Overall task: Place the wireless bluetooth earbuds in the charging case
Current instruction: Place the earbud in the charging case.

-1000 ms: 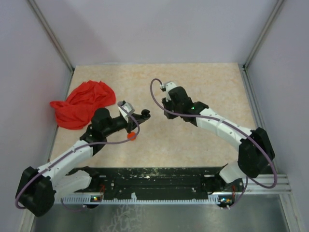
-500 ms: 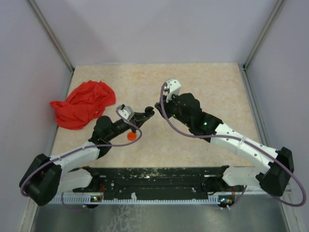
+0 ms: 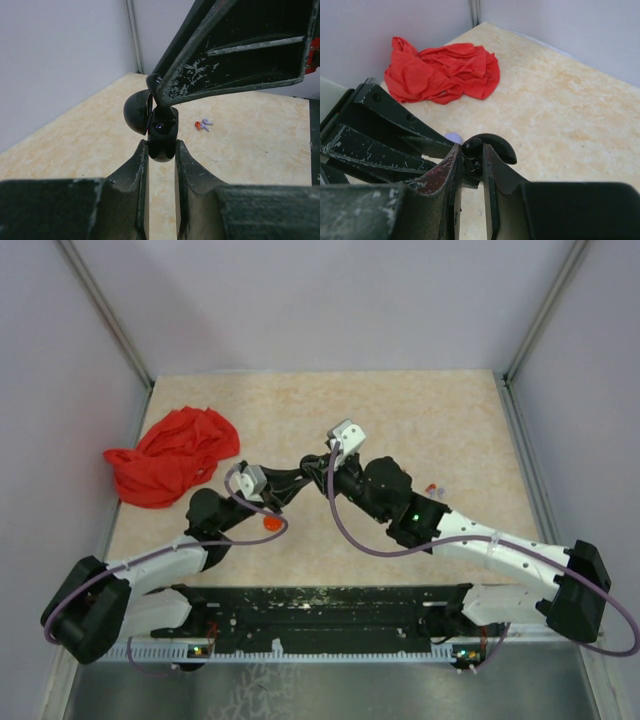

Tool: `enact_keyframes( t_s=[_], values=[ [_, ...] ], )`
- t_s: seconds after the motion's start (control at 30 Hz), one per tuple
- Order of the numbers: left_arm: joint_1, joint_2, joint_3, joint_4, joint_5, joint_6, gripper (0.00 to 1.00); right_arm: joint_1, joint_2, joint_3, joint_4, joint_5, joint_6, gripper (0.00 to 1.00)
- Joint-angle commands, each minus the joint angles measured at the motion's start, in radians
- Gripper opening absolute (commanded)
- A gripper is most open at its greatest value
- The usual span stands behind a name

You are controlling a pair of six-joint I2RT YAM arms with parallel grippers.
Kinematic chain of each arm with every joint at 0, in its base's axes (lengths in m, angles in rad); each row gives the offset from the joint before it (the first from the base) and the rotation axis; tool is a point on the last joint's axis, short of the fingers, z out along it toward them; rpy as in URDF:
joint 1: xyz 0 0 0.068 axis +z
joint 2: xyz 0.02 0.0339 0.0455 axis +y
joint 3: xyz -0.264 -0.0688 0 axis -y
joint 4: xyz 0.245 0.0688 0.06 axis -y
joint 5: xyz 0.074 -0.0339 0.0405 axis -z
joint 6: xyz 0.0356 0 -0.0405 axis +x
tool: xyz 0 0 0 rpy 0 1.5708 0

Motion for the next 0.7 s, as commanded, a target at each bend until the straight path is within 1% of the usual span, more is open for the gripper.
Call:
enact_keyframes(
  t_s=[0.0,0.17,0.47,0.67],
  values=[
    [-0.01,-0.017,-0.013,0.077,0.036,-0.014,0.0,0.023,-0.022,-0.009,0.155,0.041,-0.029,0.07],
    [-0.013,-0.022,-0.02,0.094,0.034,-0.022,0.0,0.036,-0.021,-0.019,0.171,0.08,-0.052,0.07],
    [-0.013,-0.023,-0.032,0.139,0.008,-0.047,0.0,0.049,-0.014,-0.031,0.153,0.082,-0.049,0.07],
    [-0.013,-0.027,-0.024,0.129,-0.01,-0.066,0.0,0.057,-0.016,-0.036,0.147,0.073,-0.049,0.07]
  ],
)
